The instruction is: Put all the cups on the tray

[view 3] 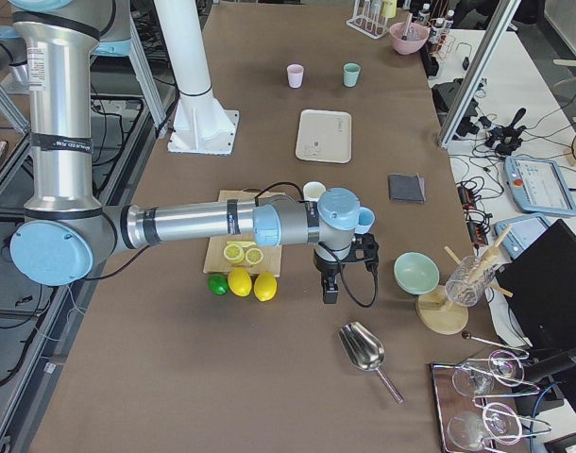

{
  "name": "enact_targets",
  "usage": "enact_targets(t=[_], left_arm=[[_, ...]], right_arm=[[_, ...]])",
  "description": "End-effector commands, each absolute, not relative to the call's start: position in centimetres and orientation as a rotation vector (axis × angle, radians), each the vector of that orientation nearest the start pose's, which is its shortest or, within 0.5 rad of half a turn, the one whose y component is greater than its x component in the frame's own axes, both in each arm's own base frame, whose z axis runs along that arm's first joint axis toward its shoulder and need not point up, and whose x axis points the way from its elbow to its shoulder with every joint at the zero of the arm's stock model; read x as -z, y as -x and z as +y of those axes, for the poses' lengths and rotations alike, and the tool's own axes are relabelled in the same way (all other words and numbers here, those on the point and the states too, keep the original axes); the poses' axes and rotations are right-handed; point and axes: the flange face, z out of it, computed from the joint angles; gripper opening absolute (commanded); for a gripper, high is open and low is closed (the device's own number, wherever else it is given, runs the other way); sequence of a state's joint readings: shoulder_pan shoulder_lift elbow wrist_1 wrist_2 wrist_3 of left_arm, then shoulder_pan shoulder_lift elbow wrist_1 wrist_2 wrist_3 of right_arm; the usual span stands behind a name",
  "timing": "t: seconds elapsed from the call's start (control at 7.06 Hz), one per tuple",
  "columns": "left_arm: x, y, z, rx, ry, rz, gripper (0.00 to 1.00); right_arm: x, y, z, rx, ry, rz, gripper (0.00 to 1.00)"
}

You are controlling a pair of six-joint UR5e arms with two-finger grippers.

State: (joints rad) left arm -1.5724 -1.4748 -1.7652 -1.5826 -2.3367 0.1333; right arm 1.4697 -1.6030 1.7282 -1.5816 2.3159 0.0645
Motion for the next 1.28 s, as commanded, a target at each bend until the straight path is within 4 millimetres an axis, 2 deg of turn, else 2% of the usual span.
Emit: enact_targets(t=[0.0, 0.14, 0.57, 0.71, 0.85, 0.99, 1.13], left_arm=[[-59.5, 6.5, -45.7, -0.176, -0.183, 0.756, 0.98], [-59.4, 6.4, -45.8, -0.178, -0.186, 0.756, 0.98], [-58.7, 6.4, -46.0, -0.133, -0.206, 0.759, 0.98], [-58.5, 6.4, -46.1, -0.105, -0.206, 0.762, 0.98], [-57.8, 6.0, -46.7, -0.104, -0.212, 0.764, 0.98], [-57.2, 4.8, -47.0, -0.095, -0.221, 0.773, 0.98], [-56.0, 2.8, -47.6, -0.058, -0.251, 0.793, 0.98]], right_arm=[[-59.8, -1.5, -48.8, 0.080, -0.045, -0.759, 1.00], [-59.7, -1.4, -48.7, 0.081, -0.044, -0.762, 1.00], [-59.0, 1.7, -49.1, 0.152, -0.072, -0.788, 1.00], [-58.0, 2.7, -49.3, 0.183, -0.112, -0.800, 1.00], [-56.6, 5.2, -49.4, 0.140, -0.115, -0.845, 1.00], [-54.5, 10.2, -49.5, 0.070, -0.107, -0.897, 1.00], [-52.6, 14.1, -49.3, 0.031, -0.101, -0.943, 1.00]])
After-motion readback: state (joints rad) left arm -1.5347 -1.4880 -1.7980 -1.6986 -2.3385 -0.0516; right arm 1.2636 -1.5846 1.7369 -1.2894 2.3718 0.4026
